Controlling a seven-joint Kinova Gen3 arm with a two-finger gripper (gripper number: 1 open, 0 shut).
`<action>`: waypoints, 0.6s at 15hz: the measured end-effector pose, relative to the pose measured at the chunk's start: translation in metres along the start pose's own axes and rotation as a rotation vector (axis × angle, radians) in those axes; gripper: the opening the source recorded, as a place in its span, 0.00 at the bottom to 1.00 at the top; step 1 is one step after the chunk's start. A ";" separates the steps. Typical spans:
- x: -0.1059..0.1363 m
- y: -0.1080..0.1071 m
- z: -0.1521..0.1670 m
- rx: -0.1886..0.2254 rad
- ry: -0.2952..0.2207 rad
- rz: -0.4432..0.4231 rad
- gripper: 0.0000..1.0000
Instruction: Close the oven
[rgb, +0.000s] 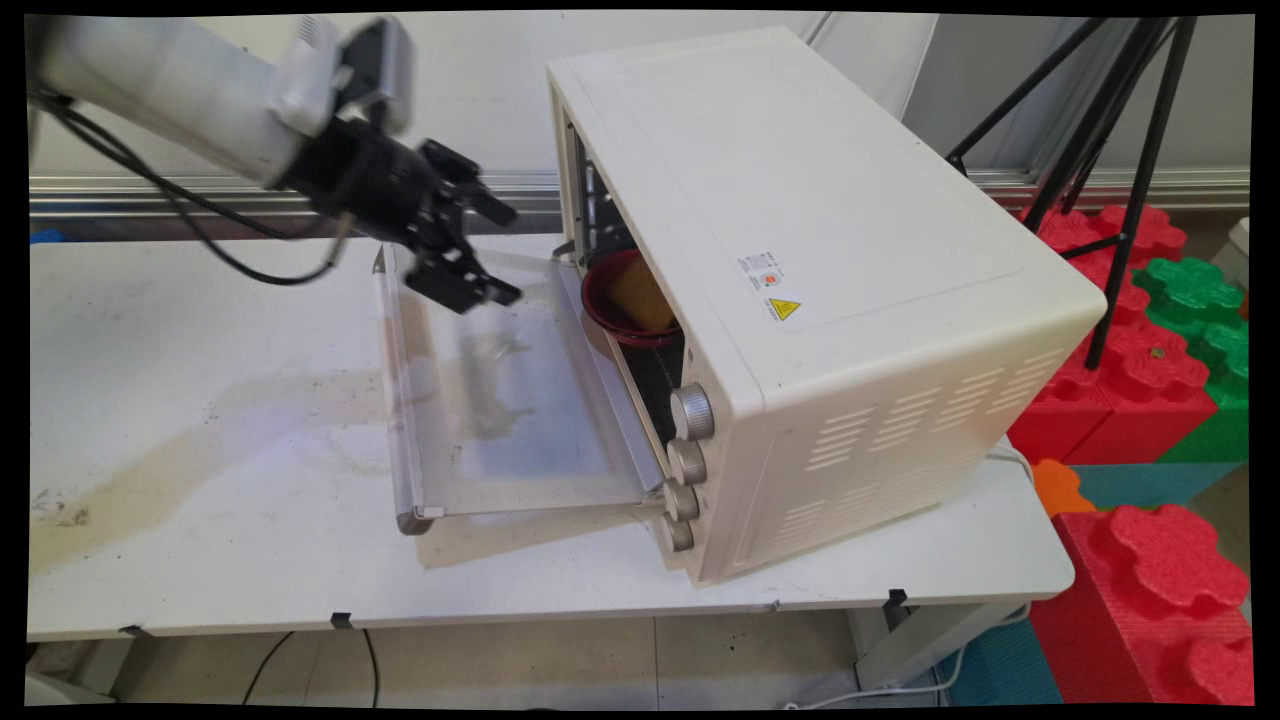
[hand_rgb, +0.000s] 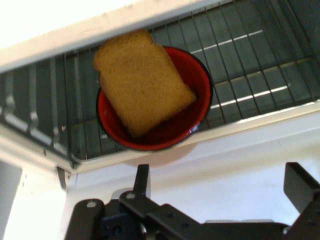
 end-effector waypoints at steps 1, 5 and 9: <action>-0.004 0.002 -0.014 0.000 -0.004 -0.021 1.00; -0.022 0.012 -0.057 0.003 -0.027 -0.091 1.00; -0.045 0.026 -0.091 -0.003 -0.067 -0.151 1.00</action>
